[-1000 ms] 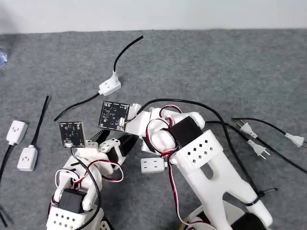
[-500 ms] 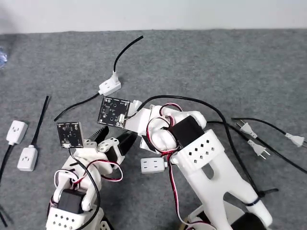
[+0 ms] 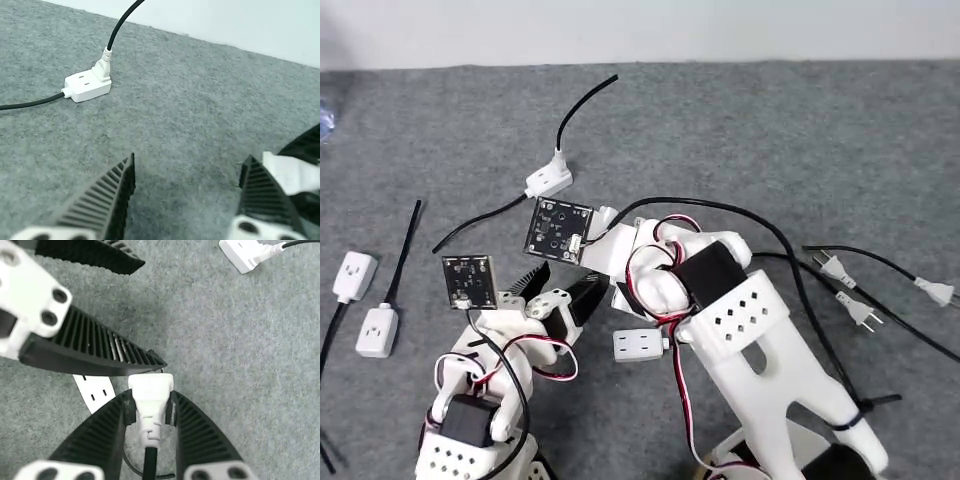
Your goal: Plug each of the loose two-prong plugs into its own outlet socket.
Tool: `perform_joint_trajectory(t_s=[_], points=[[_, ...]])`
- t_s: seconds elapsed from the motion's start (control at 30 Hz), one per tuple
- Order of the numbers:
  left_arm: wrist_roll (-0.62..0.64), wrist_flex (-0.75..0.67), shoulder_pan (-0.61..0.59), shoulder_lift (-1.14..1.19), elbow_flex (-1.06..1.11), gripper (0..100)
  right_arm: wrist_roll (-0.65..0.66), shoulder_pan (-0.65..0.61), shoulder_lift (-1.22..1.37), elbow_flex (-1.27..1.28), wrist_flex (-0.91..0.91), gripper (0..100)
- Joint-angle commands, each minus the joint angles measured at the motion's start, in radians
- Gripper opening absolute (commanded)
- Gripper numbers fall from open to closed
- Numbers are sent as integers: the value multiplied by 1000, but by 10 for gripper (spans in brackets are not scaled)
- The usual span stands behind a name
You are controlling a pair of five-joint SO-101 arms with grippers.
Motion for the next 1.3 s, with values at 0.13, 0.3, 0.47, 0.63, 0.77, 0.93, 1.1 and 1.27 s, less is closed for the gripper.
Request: perform_joint_trajectory(t_s=[0.13,0.3,0.47,0.63,0.77,0.93,1.1,1.27], points=[[0,14,63,2,-1,326,-17,-36,-35,-112,-15,9],[0,17,104,3,2,326,-18,-36,-35,-112,-15,9],[0,25,158,2,15,326,-18,-36,-35,-112,-15,9],[0,25,149,2,13,326,-18,-36,-35,-112,-15,9],[0,23,157,2,12,326,-18,-36,-35,-112,-15,9],[0,12,147,2,8,326,-18,-36,-33,-112,-19,9],[0,14,115,2,-4,326,-11,-24,-30,-104,-15,9],[0,48,-77,2,-74,326,3,30,-22,-86,-15,9]])
